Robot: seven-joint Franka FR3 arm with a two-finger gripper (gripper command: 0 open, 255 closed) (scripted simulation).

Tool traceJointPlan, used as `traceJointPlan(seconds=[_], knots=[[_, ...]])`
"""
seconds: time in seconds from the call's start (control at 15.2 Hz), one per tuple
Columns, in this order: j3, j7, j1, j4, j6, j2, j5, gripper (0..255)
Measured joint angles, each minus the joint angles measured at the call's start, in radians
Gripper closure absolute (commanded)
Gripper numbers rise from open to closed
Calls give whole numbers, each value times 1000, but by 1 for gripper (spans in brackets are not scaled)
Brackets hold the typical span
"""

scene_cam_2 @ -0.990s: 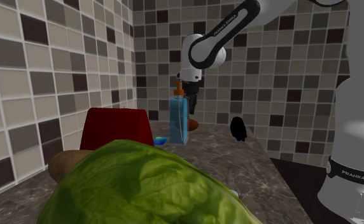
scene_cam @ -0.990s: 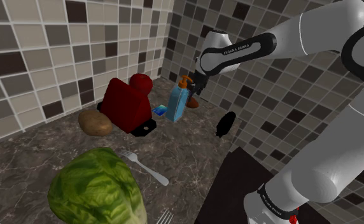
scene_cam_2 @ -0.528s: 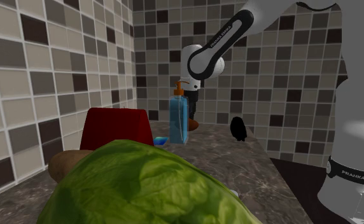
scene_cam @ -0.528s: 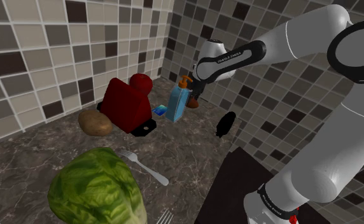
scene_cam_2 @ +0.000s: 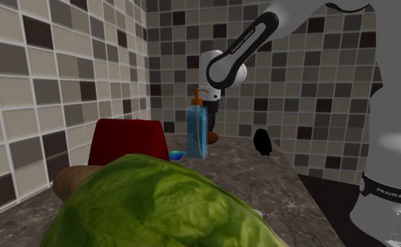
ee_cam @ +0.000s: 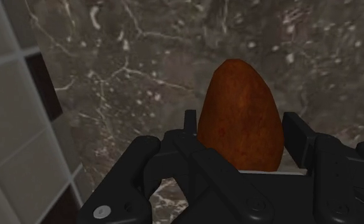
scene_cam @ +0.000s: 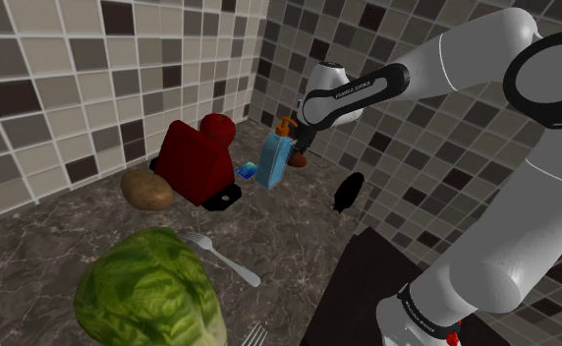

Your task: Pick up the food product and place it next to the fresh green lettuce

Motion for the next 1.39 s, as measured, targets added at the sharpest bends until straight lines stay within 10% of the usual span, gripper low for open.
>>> traceJointPlan(seconds=[1.39], knots=[[1,-4,2,53,-137,-84,0,255]])
